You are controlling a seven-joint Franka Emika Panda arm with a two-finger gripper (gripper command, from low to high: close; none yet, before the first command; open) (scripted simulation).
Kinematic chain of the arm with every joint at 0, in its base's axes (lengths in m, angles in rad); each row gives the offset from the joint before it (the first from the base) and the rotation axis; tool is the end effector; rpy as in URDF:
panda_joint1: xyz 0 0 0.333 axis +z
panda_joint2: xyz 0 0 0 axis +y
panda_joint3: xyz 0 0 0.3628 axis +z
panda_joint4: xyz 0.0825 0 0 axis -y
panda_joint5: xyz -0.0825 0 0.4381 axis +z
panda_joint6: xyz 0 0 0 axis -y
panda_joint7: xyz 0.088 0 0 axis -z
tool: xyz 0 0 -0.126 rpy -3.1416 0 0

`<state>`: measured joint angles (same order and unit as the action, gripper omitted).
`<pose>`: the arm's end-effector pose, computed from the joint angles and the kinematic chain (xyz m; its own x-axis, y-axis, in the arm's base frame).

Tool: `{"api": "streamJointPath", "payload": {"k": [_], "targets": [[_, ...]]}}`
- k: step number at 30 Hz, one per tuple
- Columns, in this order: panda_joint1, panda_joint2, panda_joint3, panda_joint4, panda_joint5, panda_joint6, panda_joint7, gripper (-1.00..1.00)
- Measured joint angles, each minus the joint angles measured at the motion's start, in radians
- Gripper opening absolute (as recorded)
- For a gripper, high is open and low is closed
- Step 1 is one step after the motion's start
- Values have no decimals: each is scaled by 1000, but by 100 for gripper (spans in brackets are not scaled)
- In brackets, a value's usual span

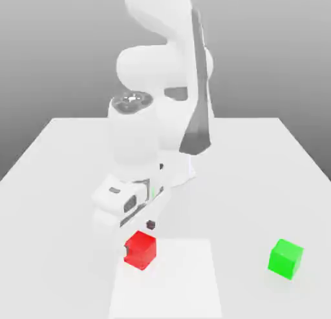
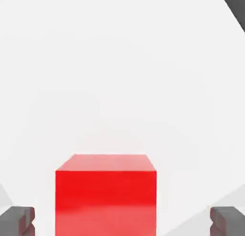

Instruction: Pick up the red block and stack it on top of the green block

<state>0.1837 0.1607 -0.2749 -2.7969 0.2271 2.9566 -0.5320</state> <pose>0.3847 -0.0567 0.1390 0.9756 0.2194 0.0085 0.2194 -0.9756 0.0048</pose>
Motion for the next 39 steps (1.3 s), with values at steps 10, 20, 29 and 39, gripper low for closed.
{"api": "streamJointPath", "payload": {"k": [10, 20, 29, 39], "targets": [[-87, 80, 112, 8, 95, 62, -67, -100], [-9, -97, -31, -16, -156, -75, 113, -100], [147, -177, 50, 37, -264, -210, 166, -100], [465, -43, 224, 222, -212, -266, 63, -100]]}}
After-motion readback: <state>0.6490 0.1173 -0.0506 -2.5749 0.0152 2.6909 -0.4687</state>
